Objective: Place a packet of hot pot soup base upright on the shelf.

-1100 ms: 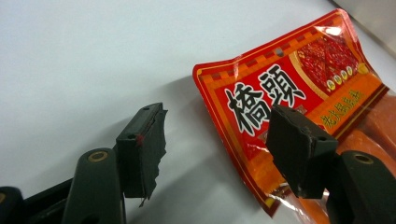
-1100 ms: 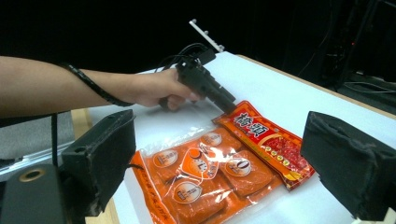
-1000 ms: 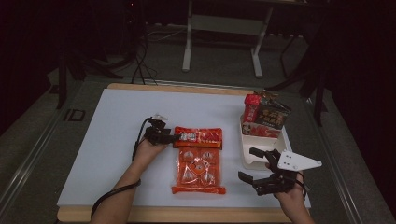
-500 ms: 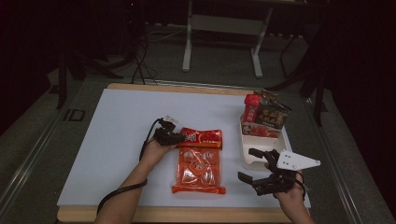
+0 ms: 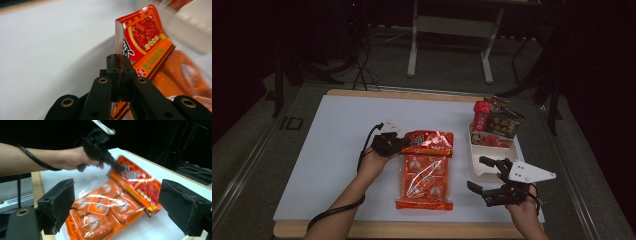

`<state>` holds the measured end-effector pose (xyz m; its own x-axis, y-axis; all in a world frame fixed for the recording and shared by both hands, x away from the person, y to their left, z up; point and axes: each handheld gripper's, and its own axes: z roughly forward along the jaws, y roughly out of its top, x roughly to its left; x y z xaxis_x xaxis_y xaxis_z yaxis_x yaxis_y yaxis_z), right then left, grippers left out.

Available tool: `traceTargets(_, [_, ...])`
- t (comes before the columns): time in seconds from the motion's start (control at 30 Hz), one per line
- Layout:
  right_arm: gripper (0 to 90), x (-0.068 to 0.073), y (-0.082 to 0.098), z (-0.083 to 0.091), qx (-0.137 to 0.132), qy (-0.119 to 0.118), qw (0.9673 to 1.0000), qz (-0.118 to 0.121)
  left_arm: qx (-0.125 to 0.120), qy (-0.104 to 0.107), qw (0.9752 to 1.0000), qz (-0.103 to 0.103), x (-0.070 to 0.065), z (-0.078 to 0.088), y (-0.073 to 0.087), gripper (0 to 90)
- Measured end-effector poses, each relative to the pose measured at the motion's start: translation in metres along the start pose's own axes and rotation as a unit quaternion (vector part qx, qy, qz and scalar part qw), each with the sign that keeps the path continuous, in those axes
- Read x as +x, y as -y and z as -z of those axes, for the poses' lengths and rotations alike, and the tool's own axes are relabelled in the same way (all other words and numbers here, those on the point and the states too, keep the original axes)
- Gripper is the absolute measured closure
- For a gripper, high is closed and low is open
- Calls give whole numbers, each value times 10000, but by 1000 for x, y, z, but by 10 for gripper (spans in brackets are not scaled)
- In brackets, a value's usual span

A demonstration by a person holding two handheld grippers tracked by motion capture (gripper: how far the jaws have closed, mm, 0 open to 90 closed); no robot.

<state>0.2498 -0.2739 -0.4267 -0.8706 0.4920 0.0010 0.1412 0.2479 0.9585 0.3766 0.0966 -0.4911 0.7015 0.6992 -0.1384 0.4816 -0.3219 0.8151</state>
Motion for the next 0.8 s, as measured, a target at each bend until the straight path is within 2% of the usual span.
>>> traceTargets(0.03, [128, 0, 0, 0, 24, 11, 10000, -49, -201, 53, 9998, -51, -6, 11, -5, 900])
traceTargets(0.07, [128, 0, 0, 0, 24, 11, 10000, -49, -201, 53, 9998, -51, -6, 11, -5, 900])
traceTargets(0.13, [116, -1, -1, 2, 10, 88, 9997, -212, -422, 126, 9989, -173, -16, 26, -12, 900])
traceTargets(0.17, [116, -1, -1, 2, 10, 88, 9997, -212, -422, 126, 9989, -173, -16, 26, -12, 900])
traceTargets(0.2, [111, -2, -2, 3, -26, 79, 9995, -319, -507, 130, 9982, -292, -22, 34, -15, 900])
traceTargets(0.27, [109, -3, -2, 4, -45, 125, 9993, -359, -552, 171, 9978, -310, -24, 37, -16, 900])
traceTargets(0.3, [109, -3, -2, 4, -45, 125, 9993, -359, -598, 202, 9975, -315, -27, 40, -18, 900])
traceTargets(0.33, [107, -3, -4, 5, 0, 268, 9991, -321, -627, 219, 9971, -381, -29, 44, -19, 900])
traceTargets(0.43, [106, -4, -4, 6, -51, 243, 9992, -301, -767, 326, 9955, -450, -36, 52, -21, 900])
traceTargets(0.5, [106, -4, -5, 6, -35, 356, 9989, -301, -844, 385, 9943, -518, -41, 58, -22, 900])
traceTargets(0.8, [120, -8, -3, 5, 96, 513, 9981, -332, -1173, 655, 9879, -774, -62, 76, -26, 900])
